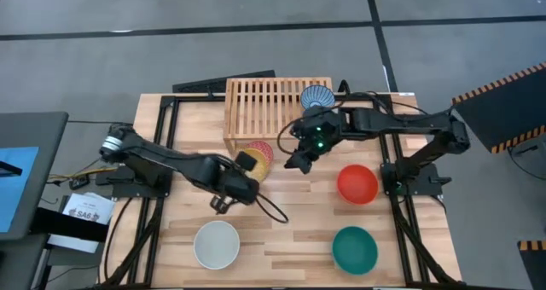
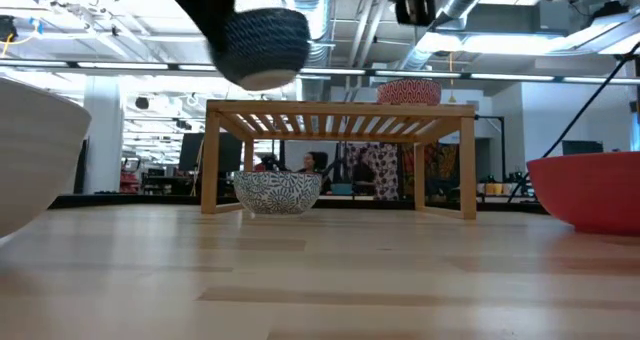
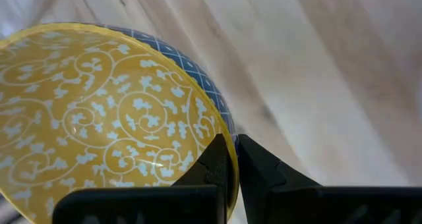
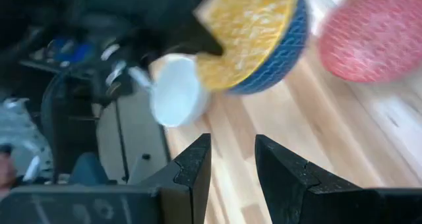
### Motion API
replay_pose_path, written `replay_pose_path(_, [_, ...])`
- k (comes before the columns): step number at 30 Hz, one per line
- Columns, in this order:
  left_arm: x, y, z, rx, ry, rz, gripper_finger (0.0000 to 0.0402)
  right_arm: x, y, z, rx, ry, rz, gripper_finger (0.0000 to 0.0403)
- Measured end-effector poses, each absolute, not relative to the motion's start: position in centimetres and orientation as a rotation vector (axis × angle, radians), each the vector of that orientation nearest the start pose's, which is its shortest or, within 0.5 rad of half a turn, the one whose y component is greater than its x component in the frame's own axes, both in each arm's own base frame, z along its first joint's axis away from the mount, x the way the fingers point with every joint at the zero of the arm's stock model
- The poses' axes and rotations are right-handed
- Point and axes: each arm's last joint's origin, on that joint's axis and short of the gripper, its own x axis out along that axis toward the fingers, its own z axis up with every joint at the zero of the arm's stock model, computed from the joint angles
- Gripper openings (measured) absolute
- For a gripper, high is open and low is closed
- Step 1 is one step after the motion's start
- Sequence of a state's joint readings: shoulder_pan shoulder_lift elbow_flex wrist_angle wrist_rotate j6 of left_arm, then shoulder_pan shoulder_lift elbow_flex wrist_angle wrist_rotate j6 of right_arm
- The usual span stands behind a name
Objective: Place and stack bowls onto a shelf
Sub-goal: Stack the small yellow bowl on top of the other small blue bowl on the shelf
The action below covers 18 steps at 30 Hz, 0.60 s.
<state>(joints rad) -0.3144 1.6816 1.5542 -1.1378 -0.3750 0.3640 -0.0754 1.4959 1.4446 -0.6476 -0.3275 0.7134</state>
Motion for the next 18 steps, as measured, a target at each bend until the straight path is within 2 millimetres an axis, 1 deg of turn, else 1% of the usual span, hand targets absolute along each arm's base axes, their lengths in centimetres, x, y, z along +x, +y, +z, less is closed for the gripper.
replay_pose_path(3, [33.0,-10.2,29.1,0.831,1.223,-0.186,0.0001,32.7,-2.6,34.3,0.866,0.774,-0.070,0.0143])
replay_pose_path(5, [33.6,-11.0,28.4,0.861,1.223,-0.212,0.0000,32.6,-3.4,33.7,0.897,0.805,-0.114,0.0143])
replay_pose_path(7, [34.1,-11.5,27.8,0.886,1.221,-0.223,0.0000,33.3,-3.9,33.2,0.909,0.804,-0.126,0.0143])
replay_pose_path(8, [34.3,-11.8,27.4,0.905,1.221,-0.235,0.0000,33.3,-4.0,32.8,0.918,0.826,-0.141,0.0143])
replay_pose_path(10, [34.4,-12.0,27.0,0.935,1.228,-0.246,0.0000,33.3,-4.1,31.8,0.949,0.899,-0.181,0.0143])
replay_pose_path(12, [34.6,-12.0,26.9,0.944,1.219,-0.255,0.0000,34.0,-4.0,31.1,0.956,0.913,-0.178,0.0143])
replay_pose_path(14, [34.9,-11.8,27.0,0.937,1.199,-0.250,0.0000,34.2,-3.7,30.1,0.974,0.972,-0.201,0.0143])
replay_pose_path(18, [35.3,-11.4,27.0,0.872,1.177,-0.299,0.0000,34.9,-3.1,29.7,0.997,0.973,-0.198,0.0143])
